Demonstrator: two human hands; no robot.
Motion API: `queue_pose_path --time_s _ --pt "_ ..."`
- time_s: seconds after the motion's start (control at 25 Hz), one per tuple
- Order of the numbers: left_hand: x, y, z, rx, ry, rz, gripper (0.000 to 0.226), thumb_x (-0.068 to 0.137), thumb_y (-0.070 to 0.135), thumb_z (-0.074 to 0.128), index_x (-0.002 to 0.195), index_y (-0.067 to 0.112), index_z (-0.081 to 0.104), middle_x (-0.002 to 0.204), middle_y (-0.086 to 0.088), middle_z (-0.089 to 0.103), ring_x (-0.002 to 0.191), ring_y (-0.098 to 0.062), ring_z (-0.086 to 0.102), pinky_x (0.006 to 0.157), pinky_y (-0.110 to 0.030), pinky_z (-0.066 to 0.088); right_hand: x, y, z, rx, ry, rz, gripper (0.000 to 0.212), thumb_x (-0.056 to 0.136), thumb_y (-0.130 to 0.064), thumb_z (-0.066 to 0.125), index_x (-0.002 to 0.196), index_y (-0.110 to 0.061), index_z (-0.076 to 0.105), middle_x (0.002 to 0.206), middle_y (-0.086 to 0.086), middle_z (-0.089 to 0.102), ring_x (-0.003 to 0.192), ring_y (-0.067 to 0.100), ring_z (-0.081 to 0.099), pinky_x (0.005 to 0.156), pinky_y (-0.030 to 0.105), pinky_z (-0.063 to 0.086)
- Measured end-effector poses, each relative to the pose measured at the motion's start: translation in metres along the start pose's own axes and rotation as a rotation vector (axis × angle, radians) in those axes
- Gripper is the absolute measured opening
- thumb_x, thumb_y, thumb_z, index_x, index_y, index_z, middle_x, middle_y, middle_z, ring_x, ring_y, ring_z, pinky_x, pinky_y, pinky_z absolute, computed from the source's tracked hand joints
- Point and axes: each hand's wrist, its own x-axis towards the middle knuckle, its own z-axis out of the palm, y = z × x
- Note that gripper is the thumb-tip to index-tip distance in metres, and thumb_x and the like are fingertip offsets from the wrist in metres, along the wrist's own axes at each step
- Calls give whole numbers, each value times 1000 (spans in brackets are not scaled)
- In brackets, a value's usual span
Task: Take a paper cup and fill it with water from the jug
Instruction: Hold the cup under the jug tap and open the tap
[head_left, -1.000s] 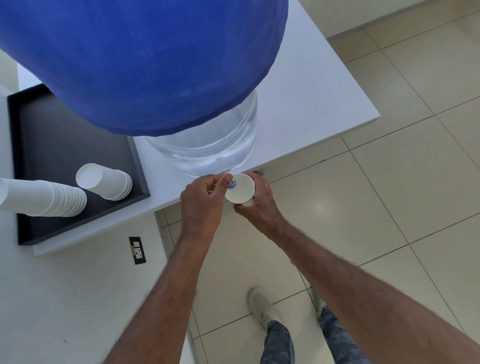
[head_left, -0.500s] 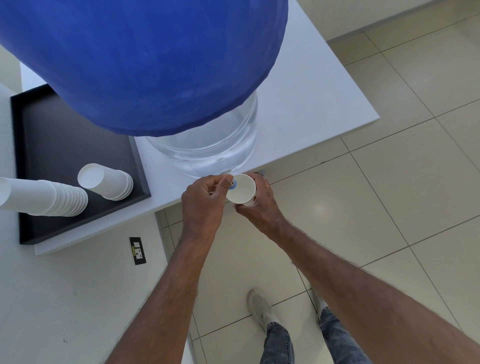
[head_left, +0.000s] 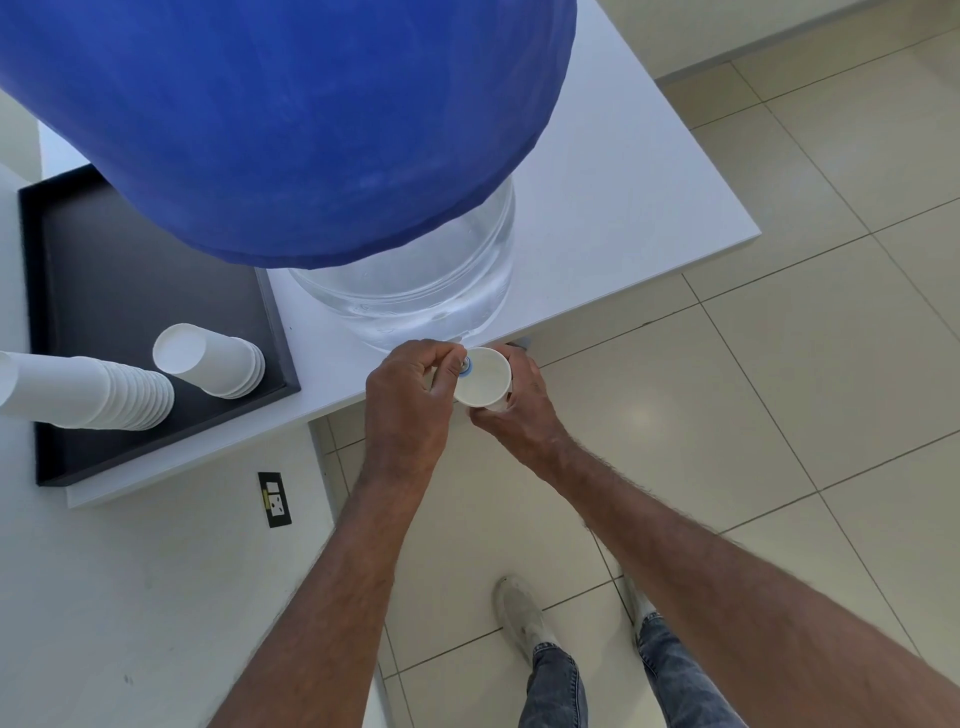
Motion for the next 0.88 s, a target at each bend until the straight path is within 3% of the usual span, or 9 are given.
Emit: queue_pose_path --time_s 0.2,0.32,0.56,0.68,0.88 --pt "-2 -2 -3 135 -8 161 12 94 12 73 105 10 79 99 -1 78 93 -19 69 84 -30 55 1 1 1 -9 7 -15 63 74 -14 77 130 -32 56 125 -9 59 127 23 50 105 49 51" --pt "-4 -6 -3 199 -18 227 12 93 12 74 104 11 79 100 -1 77 94 -20 69 83 -27 53 1 -1 0 1 -2 -16 64 73 -14 77 131 -32 55 126 -8 59 127 25 50 105 50 52" --pt "-24 -20 7 436 0 420 13 85 6 80 97 8 77 110 -8 69 104 -23 59 91 -27 48 2 -2 -2 6 -9 -21 62 78 -19 84 127 -40 53 122 -26 55 128 24 52 108 51 50" --pt "-28 -24 15 396 31 376 13 87 3 78 99 7 74 114 -9 66 105 -25 57 95 -27 45 3 2 -2 -2 -5 -12 62 78 -20 86 127 -40 53 123 -24 56 128 24 53 107 51 51" --pt "-37 -17 22 314 45 278 14 90 7 75 104 9 74 112 -5 62 106 -19 54 93 -24 46 3 17 -10 -38 -31 1 63 77 -21 82 132 -32 55 129 -6 58 128 25 51 106 50 52"
